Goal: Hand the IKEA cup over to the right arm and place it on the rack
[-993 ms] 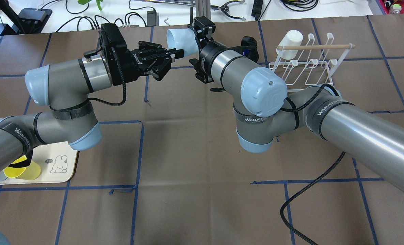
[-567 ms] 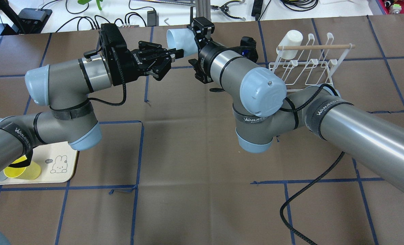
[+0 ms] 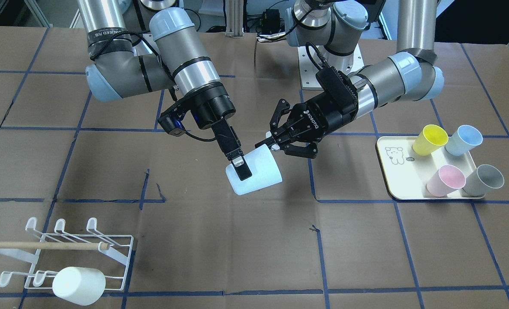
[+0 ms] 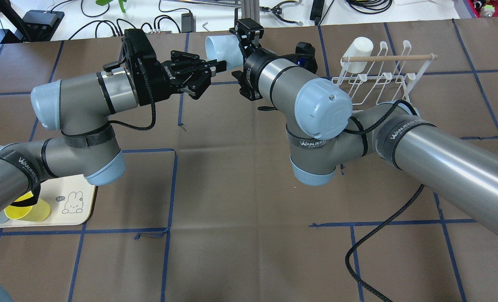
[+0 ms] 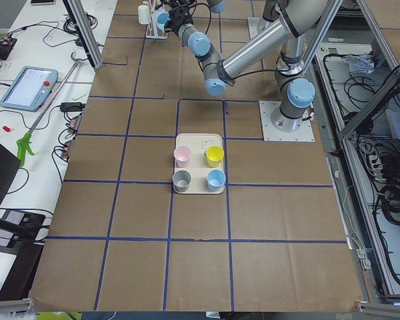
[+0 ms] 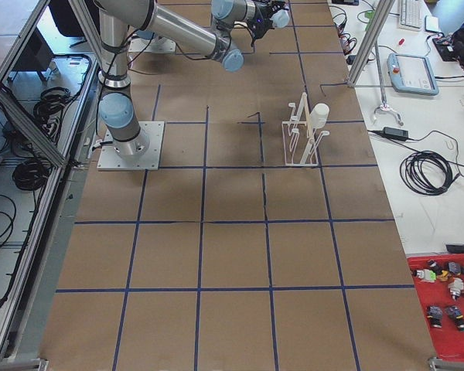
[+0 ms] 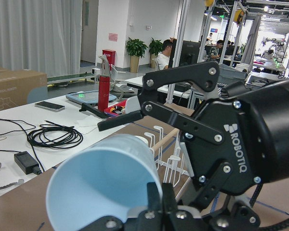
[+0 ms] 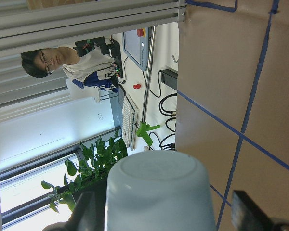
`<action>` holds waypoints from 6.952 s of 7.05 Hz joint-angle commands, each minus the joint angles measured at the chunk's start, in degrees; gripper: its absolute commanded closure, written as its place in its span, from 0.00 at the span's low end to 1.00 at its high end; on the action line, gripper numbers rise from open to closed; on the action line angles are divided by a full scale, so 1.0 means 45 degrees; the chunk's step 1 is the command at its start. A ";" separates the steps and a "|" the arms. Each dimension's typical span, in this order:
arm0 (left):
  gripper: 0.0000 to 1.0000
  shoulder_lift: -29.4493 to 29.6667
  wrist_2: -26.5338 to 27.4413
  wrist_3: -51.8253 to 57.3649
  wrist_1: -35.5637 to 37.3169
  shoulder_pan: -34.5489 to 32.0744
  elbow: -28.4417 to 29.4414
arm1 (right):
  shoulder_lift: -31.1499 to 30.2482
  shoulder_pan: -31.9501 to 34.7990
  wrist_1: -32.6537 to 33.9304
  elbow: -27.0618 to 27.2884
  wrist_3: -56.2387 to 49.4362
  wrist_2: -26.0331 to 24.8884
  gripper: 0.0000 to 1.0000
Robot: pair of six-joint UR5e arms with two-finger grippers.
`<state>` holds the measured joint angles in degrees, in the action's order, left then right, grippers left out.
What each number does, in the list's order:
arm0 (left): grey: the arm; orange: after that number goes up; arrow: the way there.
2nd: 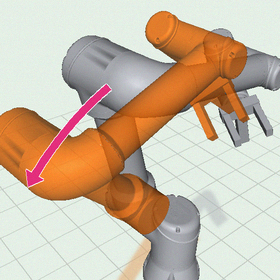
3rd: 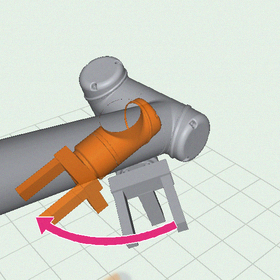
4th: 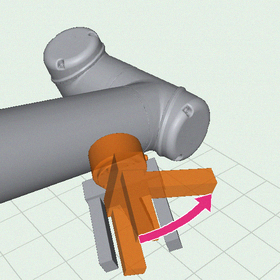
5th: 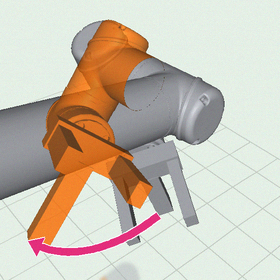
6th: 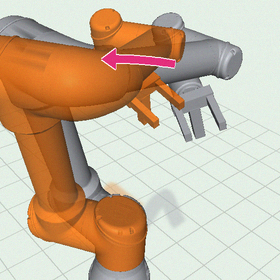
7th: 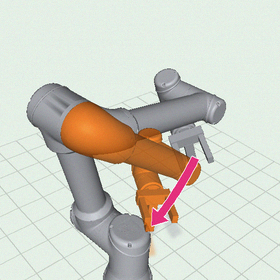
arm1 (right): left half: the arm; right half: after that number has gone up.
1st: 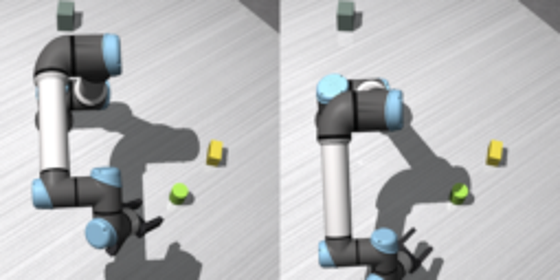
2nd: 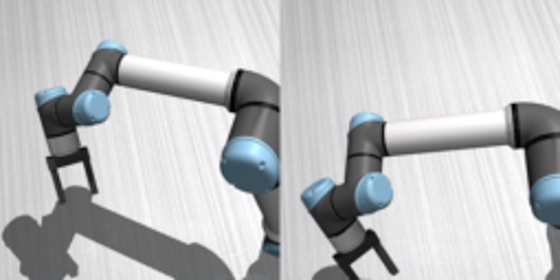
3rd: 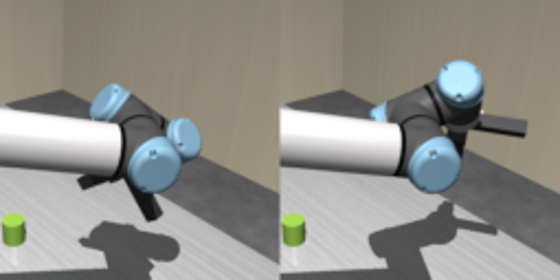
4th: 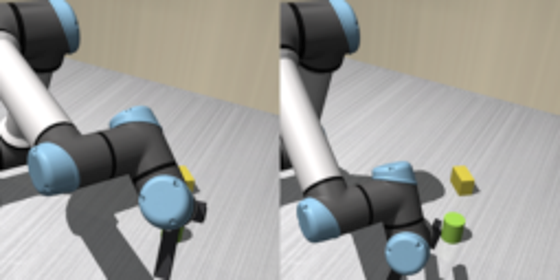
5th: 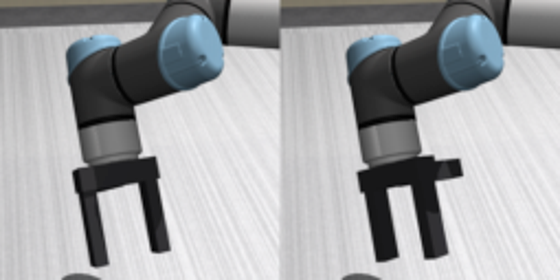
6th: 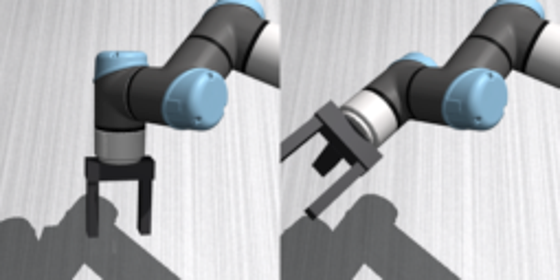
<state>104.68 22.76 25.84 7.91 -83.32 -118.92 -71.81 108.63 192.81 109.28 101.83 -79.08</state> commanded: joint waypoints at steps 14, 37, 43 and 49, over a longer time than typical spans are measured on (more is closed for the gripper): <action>0.02 0.0000 -0.0039 -0.0059 -0.0039 0.0621 0.0156 | -0.0076 0.0000 0.0063 -0.0026 0.0105 -0.0025 0.57; 0.01 -0.3612 1.4570 -0.6543 -2.0685 -0.0957 0.5707 | 0.3048 -0.8087 0.1586 -0.1980 -2.4349 -0.0865 0.90; 0.01 -0.3496 1.4961 -0.6445 -2.0528 -0.0996 0.5957 | 0.3459 -0.7656 0.1625 -0.1356 -2.4349 -0.0943 0.90; 0.01 -0.3515 1.4961 -0.6445 -2.0508 -0.1133 0.5957 | 0.3088 -0.7696 0.1430 -0.1218 -2.4329 -0.1080 0.00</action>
<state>88.90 90.08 -3.16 -84.38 -88.30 -92.11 -57.63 74.04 199.47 103.83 -7.73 -83.85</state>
